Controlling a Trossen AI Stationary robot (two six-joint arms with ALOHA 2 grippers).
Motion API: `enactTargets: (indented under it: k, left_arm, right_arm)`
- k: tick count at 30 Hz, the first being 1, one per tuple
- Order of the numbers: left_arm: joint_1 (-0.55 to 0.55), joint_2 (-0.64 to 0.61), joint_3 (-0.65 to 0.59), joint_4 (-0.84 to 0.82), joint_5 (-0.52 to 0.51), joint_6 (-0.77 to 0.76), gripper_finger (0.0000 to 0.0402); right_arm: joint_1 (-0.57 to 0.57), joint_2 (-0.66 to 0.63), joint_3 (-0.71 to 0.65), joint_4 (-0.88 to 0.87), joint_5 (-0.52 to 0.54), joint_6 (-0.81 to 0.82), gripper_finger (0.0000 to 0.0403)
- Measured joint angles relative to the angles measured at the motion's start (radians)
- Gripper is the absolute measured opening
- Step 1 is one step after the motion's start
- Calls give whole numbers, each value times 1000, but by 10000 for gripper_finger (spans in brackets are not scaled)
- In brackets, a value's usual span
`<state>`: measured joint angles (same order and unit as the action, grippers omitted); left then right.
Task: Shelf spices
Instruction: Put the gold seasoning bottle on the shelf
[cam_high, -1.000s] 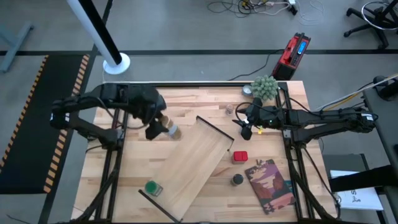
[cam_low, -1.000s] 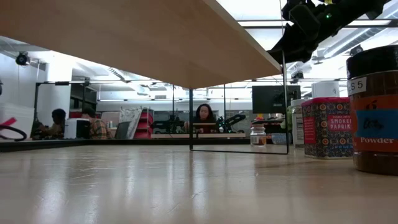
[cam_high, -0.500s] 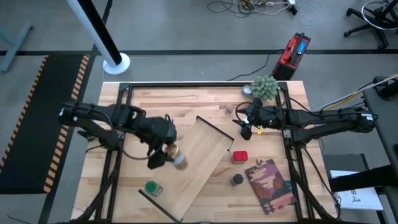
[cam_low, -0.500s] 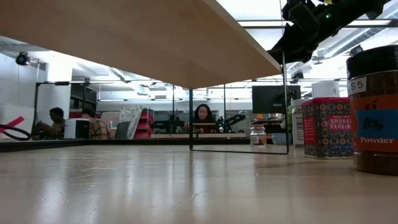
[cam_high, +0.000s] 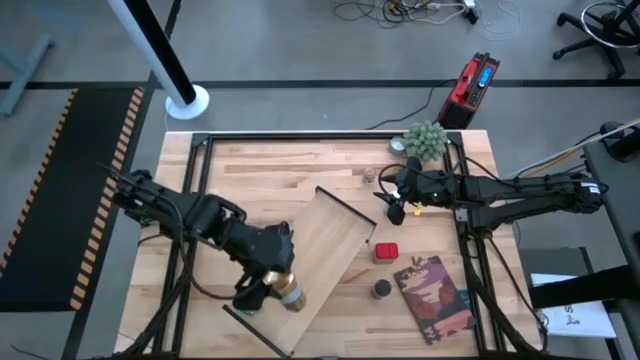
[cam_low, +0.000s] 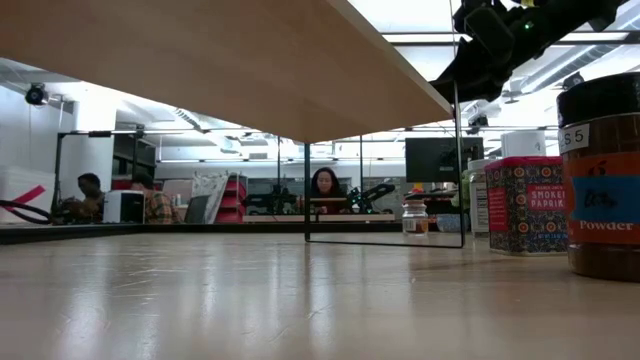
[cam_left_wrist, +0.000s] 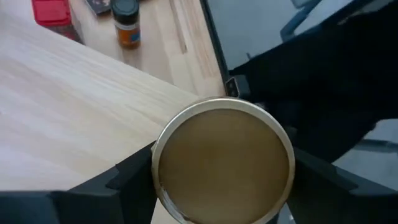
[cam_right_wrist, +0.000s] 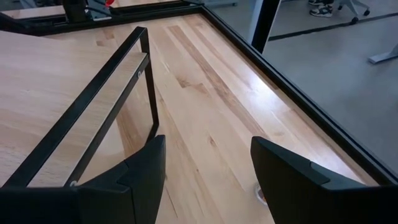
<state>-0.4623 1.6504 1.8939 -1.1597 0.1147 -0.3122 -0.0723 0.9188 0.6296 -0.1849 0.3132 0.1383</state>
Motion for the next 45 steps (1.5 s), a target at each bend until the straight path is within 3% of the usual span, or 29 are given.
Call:
enactTargets:
  k: [14, 28, 45]
  left_arm:
    - [-107, 131, 118, -98, -50, -85, 268]
    - [-247, 132, 101, -98, -204, -162, 268]
    - [-288, 133, 75, -117, -238, -165, 269]
  right_arm:
    - [0, 0, 0, -16, -7, 6, 213]
    - [0, 0, 0, -17, -7, 29, 213]
    - [0, 0, 0, -15, -7, 38, 213]
